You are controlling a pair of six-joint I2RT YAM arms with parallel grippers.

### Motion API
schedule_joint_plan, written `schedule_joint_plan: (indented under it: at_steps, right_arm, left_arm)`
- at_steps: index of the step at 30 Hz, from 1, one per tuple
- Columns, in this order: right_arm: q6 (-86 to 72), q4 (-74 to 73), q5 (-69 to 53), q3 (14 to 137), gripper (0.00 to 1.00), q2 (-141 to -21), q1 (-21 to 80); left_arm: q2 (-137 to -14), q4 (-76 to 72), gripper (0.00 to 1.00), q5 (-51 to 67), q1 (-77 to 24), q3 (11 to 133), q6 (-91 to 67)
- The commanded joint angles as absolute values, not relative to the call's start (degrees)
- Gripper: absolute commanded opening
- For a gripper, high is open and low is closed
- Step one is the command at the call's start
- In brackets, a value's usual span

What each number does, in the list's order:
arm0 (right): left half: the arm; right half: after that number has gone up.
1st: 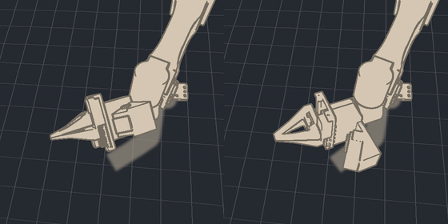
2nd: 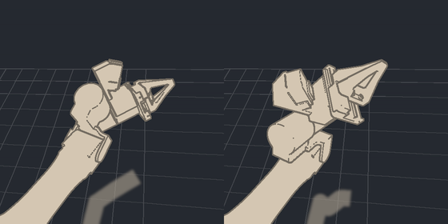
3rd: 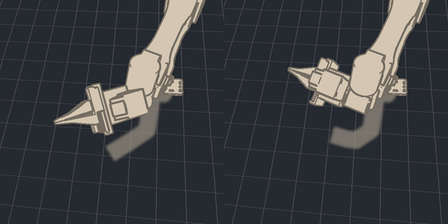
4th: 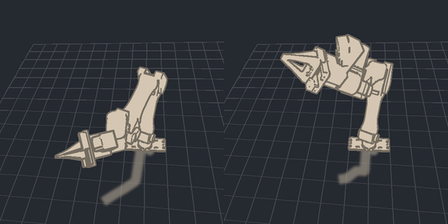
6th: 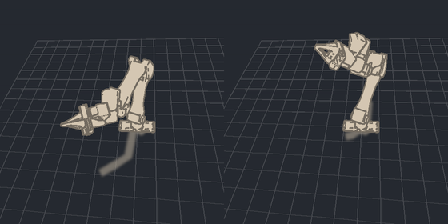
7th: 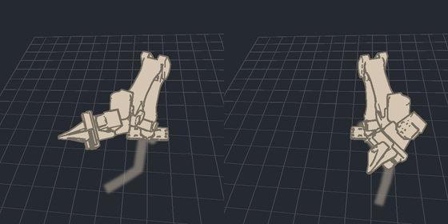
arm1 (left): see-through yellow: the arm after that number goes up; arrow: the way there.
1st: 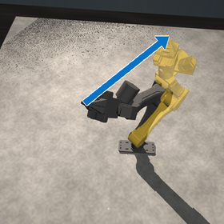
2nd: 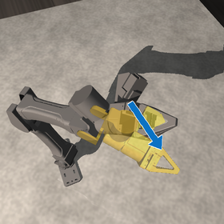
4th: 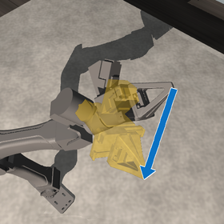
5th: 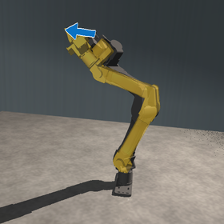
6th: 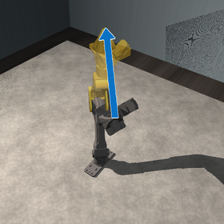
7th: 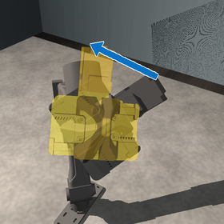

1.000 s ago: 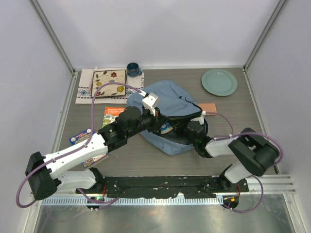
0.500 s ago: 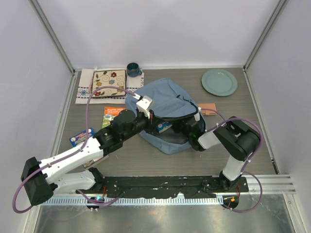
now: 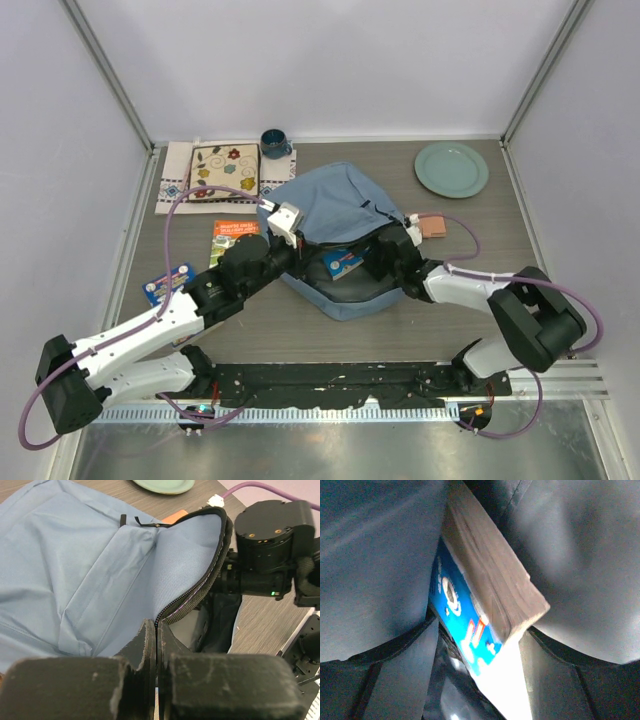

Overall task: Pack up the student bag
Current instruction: Place the book in the student bag.

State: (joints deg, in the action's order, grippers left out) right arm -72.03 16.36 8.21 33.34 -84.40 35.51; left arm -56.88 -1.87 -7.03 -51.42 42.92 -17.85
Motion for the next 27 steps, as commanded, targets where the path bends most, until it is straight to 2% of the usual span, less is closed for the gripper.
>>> schedule_joint_plan:
  at_steps: [1, 4, 7, 8, 13, 21, 24, 25, 27]
  right_arm:
    - [-71.6, 11.4, 7.1, 32.4, 0.69, -79.1, 35.5]
    - [-75.1, 16.4, 4.5, 28.4, 0.62, -77.8, 35.5]
    - [-77.2, 21.8, 2.8, 25.9, 0.44, -78.6, 35.5]
    - [-77.3, 23.3, 2.4, 25.9, 0.35, -79.3, 35.5]
    - [-78.0, 28.2, 2.2, 27.2, 0.14, -84.8, 35.5]
    - [-80.2, 44.8, 6.1, 27.9, 0.15, -91.4, 35.9]
    - [-79.8, 49.7, 8.3, 23.8, 0.25, -88.6, 35.9]
    - [-79.4, 49.1, 8.9, 22.9, 0.33, -87.4, 36.0]
    - [-78.8, 42.8, 11.2, 20.4, 0.36, -82.8, 36.5]
  left_arm:
    - [-56.7, -3.3, 0.0, -8.3, -51.0, 42.8, -18.4]
    - [-56.7, -3.7, 0.0, -8.4, -51.0, 42.7, -18.5]
    - [-56.8, -4.0, 0.0, -8.3, -51.0, 42.8, -18.7]
    - [-56.9, -4.1, 0.0, -8.2, -51.0, 42.8, -18.8]
    - [-57.4, -4.1, 0.0, -7.9, -50.9, 43.1, -18.7]
    - [-59.2, -3.4, 0.0, -3.7, -48.7, 44.6, -18.5]
    - [-60.0, -2.5, 0.0, -2.0, -47.5, 45.5, -18.1]
    - [-60.6, -2.3, 0.0, -1.5, -46.9, 45.8, -17.9]
    - [-61.3, -2.5, 0.0, -0.4, -46.5, 46.1, -17.8]
